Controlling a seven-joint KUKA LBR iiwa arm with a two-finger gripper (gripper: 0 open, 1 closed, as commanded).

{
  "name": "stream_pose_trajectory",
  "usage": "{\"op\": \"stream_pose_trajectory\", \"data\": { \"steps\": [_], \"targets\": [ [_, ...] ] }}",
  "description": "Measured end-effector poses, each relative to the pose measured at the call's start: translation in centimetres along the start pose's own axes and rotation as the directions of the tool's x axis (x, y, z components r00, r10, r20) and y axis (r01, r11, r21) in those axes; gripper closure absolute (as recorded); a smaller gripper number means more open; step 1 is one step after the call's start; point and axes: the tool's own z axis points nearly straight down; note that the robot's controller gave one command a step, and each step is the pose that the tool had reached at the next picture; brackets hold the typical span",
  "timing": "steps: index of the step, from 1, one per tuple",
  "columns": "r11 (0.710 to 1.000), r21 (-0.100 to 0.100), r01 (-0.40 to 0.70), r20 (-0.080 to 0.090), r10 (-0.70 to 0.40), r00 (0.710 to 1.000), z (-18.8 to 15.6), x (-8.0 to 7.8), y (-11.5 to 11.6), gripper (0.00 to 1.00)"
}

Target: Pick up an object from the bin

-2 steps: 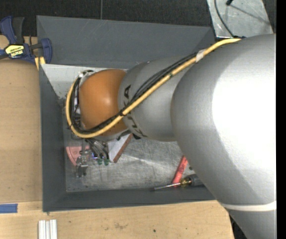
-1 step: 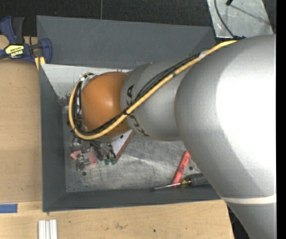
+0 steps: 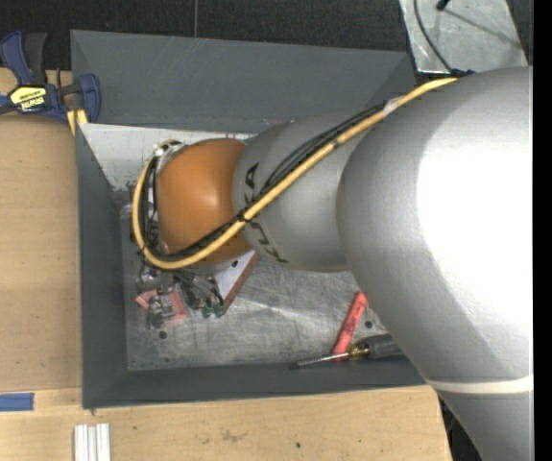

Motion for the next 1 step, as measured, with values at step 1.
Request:
{"op": "stream_pose_trajectory", "data": {
  "steps": [1],
  "targets": [
    [1.000,0.001,0.001,-0.004,-0.001,1.000,-0.36,0.16,-0.02,1.00]
  ]
}}
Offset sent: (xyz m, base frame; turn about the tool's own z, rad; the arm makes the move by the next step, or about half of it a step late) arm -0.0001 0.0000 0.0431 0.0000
